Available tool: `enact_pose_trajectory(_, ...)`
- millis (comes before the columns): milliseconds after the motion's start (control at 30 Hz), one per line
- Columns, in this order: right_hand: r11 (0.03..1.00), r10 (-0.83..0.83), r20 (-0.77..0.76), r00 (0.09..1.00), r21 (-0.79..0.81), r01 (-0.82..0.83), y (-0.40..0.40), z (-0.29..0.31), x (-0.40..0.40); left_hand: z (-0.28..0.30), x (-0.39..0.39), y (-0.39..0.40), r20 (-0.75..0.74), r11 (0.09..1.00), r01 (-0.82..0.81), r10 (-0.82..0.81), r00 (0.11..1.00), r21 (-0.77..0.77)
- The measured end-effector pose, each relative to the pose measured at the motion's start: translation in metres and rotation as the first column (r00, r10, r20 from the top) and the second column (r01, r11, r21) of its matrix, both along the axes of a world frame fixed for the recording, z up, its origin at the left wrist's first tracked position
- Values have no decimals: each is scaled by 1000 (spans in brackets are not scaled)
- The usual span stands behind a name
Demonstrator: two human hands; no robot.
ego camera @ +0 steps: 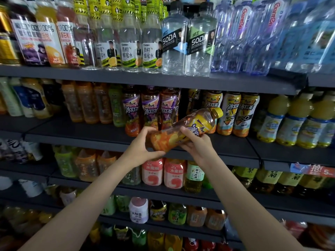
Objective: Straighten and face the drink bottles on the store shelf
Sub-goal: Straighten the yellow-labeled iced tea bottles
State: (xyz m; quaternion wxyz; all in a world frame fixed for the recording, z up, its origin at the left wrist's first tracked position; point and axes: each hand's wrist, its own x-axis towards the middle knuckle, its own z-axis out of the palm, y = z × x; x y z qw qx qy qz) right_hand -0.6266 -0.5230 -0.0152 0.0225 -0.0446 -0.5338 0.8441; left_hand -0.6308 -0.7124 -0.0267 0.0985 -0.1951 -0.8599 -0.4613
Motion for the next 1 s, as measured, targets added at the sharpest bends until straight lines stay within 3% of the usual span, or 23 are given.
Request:
enact_pose_trajectory(167, 996, 59, -116, 991, 76, -50, 6, -1, 5, 7, -3, 4, 126, 997, 71, -69, 990, -16)
enact_pose_trajectory(300, 966, 11, -214, 977, 255, 45, 12, 0, 6, 7, -5, 19, 96, 994, 72, -64, 993, -80)
enact_pose_trajectory(467, 698, 19, -399, 917, 662, 274, 3, 10, -7, 3, -15, 48, 15, 997, 21, -22, 1000, 73)
enact_pose_trajectory(567, 611, 27, -449, 893, 715, 341, -8, 10, -20, -2, -28, 57, -14, 982, -37, 40, 999, 185)
enact_pose_trajectory(667, 566, 60, -410, 910, 765, 307, -8, 11, -36, -6, -45, 54, -51, 984, -90, 99, 994, 156)
enact_pose_trajectory(733, 573, 147, -334, 931, 796, 195, 0, 14, -48, -6, -58, 52, -38, 983, -95, 102, 994, 159)
enact_pose_trajectory(800, 657, 209, -263, 942, 751, 64, 15, 13, -61, -5, -72, 50, 4, 984, -95, 96, 995, 150)
enact_pose_trajectory(867, 766, 127, -235, 964, 640, 55, 33, 7, -76, -3, -85, 48, 52, 990, -92, 86, 995, 111)
enact_pose_trajectory(900, 765, 46, -233, 971, 634, 116, 42, 3, -86, -2, -90, 48, 65, 992, -93, 88, 994, 80)
enact_pose_trajectory(1000, 519, -134, -279, 951, 798, 308, 56, -14, -123, -1, -100, 46, 71, 995, -100, 99, 993, 2)
